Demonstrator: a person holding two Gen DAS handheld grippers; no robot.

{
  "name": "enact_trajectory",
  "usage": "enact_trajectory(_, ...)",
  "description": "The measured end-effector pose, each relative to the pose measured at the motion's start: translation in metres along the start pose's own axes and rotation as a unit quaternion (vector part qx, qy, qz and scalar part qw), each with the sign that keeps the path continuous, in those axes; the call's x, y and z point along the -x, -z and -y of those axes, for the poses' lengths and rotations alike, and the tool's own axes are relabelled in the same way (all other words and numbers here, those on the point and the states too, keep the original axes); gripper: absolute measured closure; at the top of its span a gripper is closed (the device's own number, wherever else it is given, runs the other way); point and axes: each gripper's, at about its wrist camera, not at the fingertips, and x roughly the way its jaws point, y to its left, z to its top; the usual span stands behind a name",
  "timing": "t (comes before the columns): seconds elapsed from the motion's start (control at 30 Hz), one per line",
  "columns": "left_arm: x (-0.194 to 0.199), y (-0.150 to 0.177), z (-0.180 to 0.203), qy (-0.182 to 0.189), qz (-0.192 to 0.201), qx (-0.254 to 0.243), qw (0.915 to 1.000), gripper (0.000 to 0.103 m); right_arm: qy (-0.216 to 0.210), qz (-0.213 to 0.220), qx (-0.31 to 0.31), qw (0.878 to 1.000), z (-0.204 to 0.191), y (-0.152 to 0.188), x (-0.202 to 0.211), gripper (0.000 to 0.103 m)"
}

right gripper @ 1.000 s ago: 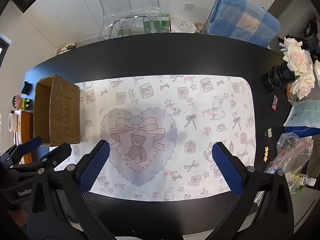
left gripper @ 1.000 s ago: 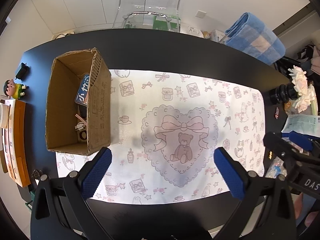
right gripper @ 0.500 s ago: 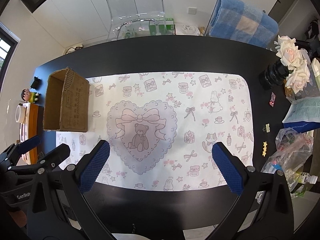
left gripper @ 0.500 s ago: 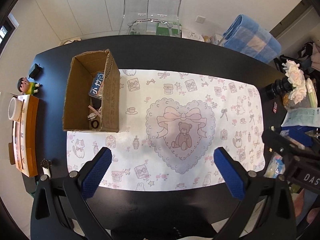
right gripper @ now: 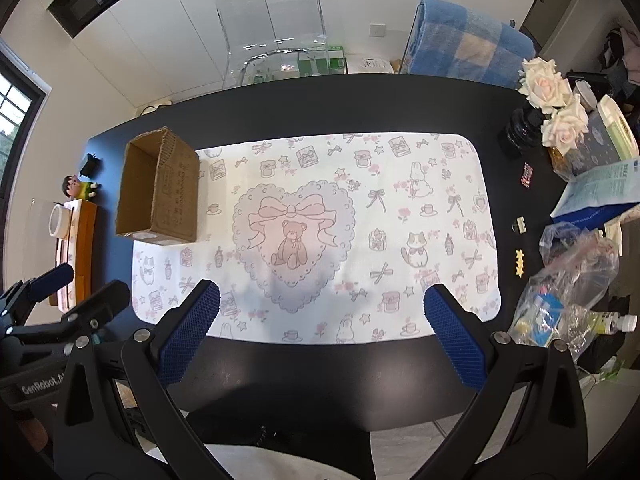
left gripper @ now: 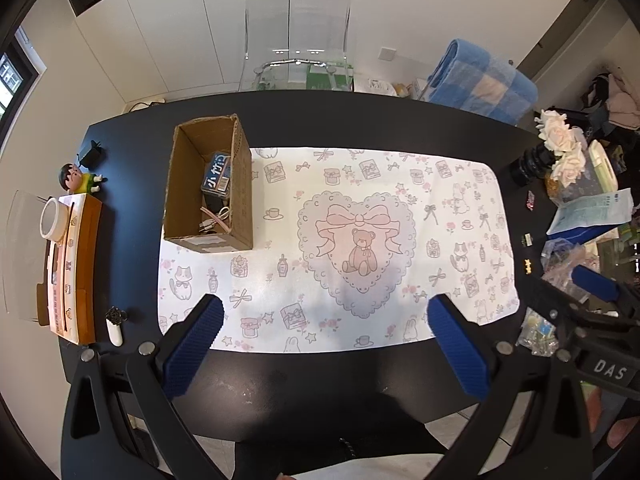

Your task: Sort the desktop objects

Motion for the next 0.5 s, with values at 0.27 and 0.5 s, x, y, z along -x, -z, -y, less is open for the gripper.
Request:
enact_trajectory(0.27, 0.018, 0.023, -0.018, -0.002, 0.004, 0.006, 1.0, 0.001, -0.006, 0.01, 0.004, 1.0, -0.013, 0.032, 0.036, 0.0)
enact_trajectory(0.5, 0.033, 0.043, -0.032, -0.005, 0.009, 0.01, 0.9999, 0.001, -0.008, 0.015, 0.002, 1.0, -0.023, 0.04, 0.041, 0.0)
